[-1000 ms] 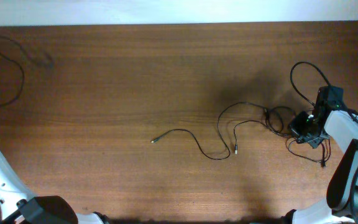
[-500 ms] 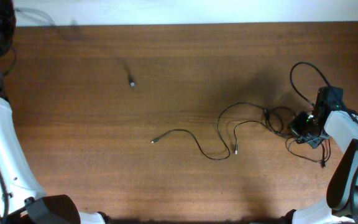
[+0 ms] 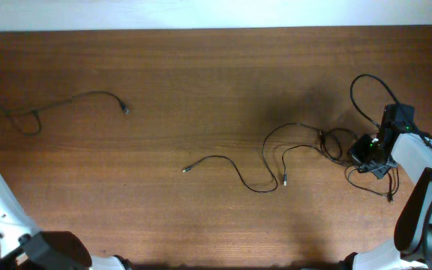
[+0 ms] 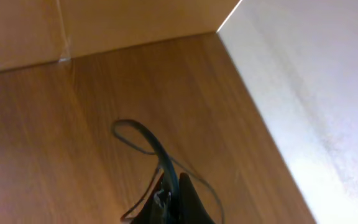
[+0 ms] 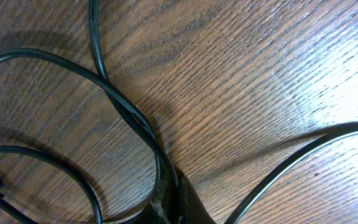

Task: Untangle cables

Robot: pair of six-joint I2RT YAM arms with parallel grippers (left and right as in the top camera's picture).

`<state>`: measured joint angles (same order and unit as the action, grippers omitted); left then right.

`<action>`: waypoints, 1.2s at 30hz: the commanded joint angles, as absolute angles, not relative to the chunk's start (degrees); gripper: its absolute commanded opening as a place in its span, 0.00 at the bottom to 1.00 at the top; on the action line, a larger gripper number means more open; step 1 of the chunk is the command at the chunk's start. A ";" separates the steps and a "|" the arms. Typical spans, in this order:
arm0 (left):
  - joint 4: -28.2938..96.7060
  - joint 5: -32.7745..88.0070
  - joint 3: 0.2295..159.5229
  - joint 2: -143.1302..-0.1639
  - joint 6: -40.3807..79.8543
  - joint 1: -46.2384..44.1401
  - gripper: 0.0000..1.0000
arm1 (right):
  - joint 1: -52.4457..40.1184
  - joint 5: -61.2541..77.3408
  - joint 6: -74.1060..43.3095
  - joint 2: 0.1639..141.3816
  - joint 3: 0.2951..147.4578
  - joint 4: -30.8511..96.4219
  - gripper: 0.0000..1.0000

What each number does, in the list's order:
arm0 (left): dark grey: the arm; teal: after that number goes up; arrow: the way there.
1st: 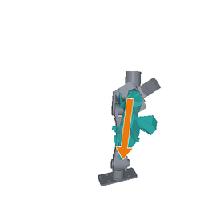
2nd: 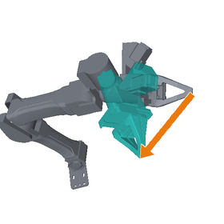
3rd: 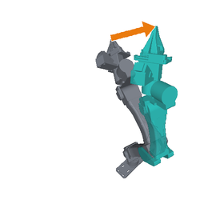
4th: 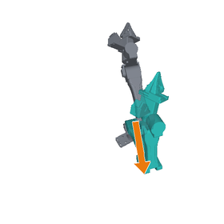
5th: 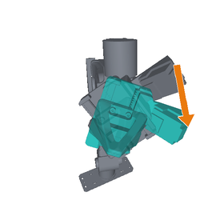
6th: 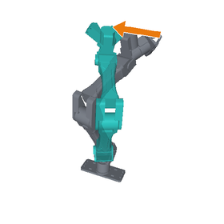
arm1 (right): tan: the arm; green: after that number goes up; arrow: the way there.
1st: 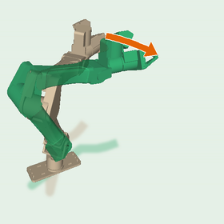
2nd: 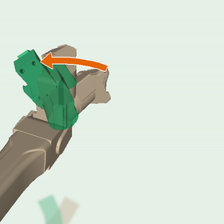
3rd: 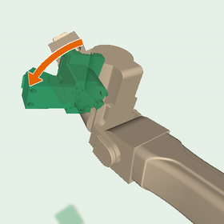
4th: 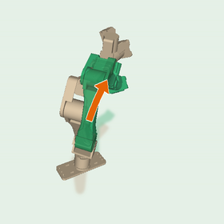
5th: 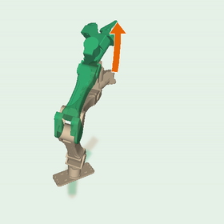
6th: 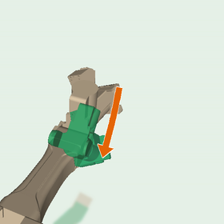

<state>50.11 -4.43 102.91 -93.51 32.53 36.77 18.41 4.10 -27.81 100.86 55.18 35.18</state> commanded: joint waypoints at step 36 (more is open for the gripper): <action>46.52 67.29 103.20 -120.01 53.34 17.61 0.99 | 18.72 2.79 -27.44 102.91 53.41 35.14 0.11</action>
<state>48.01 63.46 102.91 -119.68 46.02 18.26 18.39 4.58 -27.86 100.86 55.20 35.03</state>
